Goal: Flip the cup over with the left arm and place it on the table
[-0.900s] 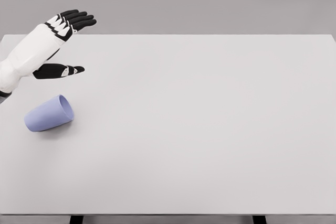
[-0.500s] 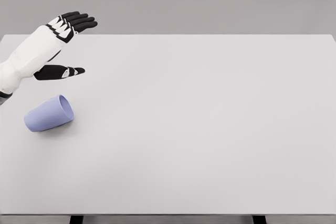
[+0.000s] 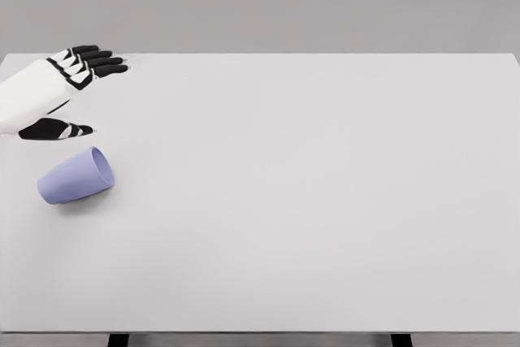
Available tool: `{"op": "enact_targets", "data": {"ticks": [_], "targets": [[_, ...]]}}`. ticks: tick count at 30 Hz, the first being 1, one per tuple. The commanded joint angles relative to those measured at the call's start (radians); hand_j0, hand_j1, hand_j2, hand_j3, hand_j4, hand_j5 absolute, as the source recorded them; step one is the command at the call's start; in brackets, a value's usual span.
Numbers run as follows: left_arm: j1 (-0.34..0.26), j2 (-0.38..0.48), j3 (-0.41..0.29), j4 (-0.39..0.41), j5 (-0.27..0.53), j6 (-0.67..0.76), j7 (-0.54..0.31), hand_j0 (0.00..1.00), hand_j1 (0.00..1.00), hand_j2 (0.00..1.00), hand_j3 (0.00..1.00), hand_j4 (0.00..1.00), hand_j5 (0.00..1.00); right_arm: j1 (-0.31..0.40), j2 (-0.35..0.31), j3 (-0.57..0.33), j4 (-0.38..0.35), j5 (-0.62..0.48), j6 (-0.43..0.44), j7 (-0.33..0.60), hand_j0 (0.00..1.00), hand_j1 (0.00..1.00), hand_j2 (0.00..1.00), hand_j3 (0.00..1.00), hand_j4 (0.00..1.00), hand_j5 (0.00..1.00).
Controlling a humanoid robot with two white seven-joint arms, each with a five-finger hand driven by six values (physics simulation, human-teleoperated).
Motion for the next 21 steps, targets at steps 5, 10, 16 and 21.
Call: {"op": "enact_targets", "data": {"ticks": [5,10,16,21], "targets": [[-0.002,0.156,-0.006,-0.007,0.006,0.0,0.001,1.0,1.0,1.0,1.0,1.0,1.0,0.002,0.0,0.0,-0.001,-0.001,0.0,0.0,1.0,1.0,1.0,1.0,1.0,1.0],[0.006,0.21,-0.018,0.005,0.059,0.0,0.003,1.0,1.0,1.0,1.0,1.0,1.0,0.0,0.0,0.0,0.0,-0.001,0.0,0.0,1.0,1.0,1.0,1.0,1.0,1.0],[0.008,0.239,-0.179,0.053,0.31,0.0,0.0,1.0,1.0,1.0,1.0,1.0,1.0,0.0,0.0,0.0,-0.001,-0.001,0.0,0.0,1.0,1.0,1.0,1.0,1.0,1.0],[0.008,0.305,-0.223,0.044,0.391,0.0,-0.057,1.0,1.0,1.0,1.0,1.0,1.0,0.0,0.0,0.0,0.0,-0.001,0.0,0.0,1.0,1.0,1.0,1.0,1.0,1.0]]}}
